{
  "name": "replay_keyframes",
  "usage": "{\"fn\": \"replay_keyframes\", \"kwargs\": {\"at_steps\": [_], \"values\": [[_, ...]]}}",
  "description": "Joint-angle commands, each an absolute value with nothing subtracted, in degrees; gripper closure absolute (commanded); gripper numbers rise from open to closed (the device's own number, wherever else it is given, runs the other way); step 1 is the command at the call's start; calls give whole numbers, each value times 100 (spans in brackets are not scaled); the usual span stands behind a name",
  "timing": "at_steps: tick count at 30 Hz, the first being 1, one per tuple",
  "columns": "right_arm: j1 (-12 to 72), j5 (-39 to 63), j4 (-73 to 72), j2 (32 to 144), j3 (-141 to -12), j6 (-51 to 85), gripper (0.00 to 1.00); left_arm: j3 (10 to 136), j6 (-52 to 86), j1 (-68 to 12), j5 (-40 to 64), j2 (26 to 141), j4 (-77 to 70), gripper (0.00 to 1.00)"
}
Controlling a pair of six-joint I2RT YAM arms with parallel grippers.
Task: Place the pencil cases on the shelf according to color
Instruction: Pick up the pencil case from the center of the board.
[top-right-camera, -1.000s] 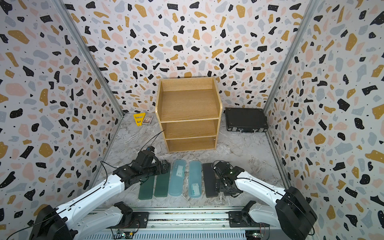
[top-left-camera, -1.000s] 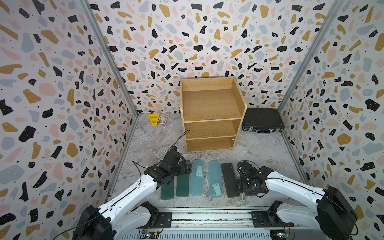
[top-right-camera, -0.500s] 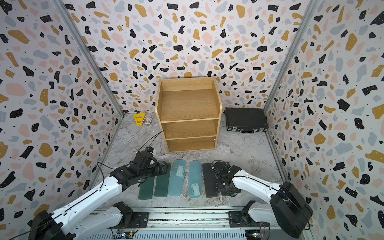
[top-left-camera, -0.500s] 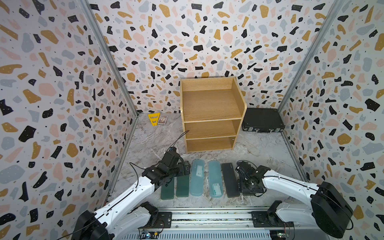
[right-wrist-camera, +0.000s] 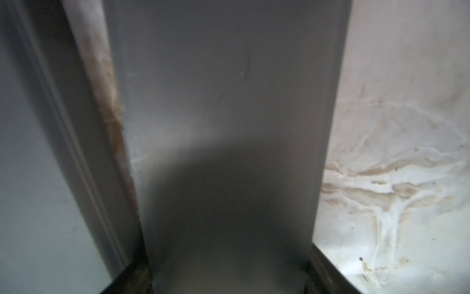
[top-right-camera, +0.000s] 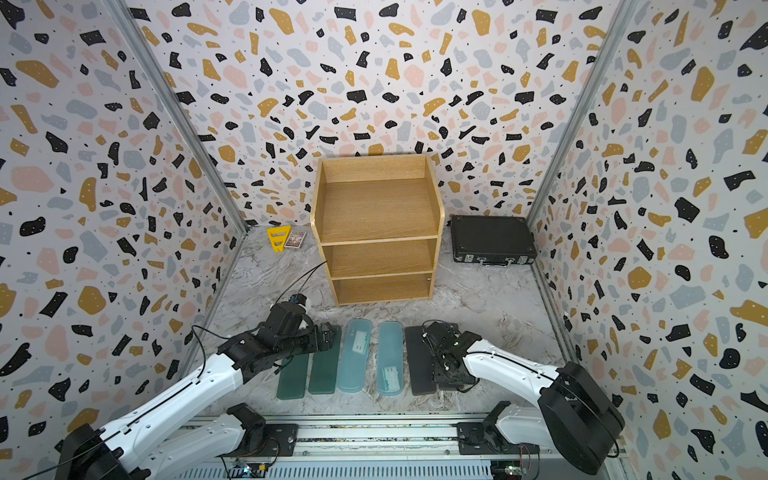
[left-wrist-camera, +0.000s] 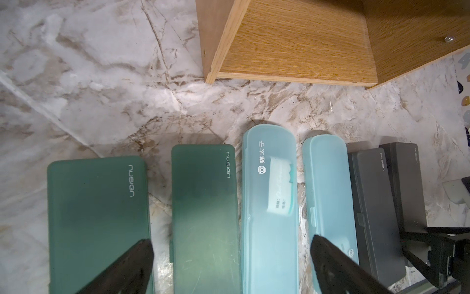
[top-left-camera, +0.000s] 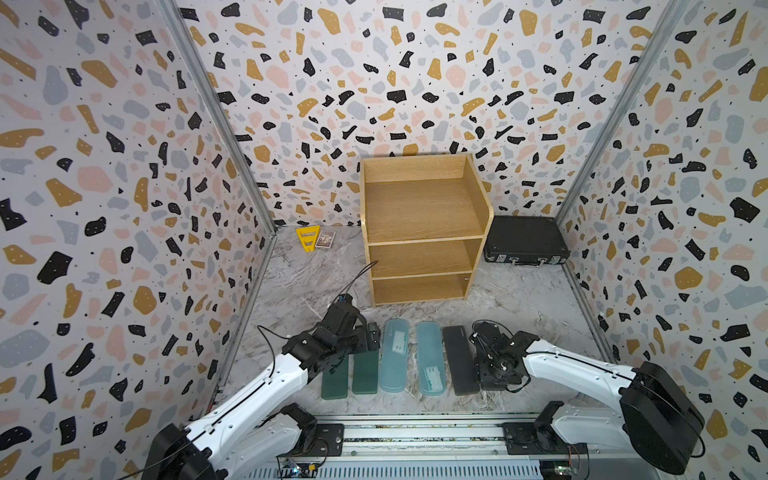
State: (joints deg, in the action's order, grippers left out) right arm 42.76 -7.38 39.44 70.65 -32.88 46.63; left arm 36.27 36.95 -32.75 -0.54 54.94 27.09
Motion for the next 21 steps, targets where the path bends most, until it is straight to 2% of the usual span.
{"fn": "replay_keyframes", "kwargs": {"at_steps": [1,11,15,21], "values": [[4307,-1026,4278,6800,-3266,4641,76,3770,3664,-3305,-158,5387,2766,0],[4307,-961,5060,6160,-3602,4471,81,3996,3727,-3405,-297,5333,3050,0],[4307,-932,5435,6003,-3959,4361,90,4176,3723,-3477,-359,5244,3253,0],[4307,-821,5820,5751,-4481,4113,93,4319,3762,-3538,-396,5020,3425,0]]}}
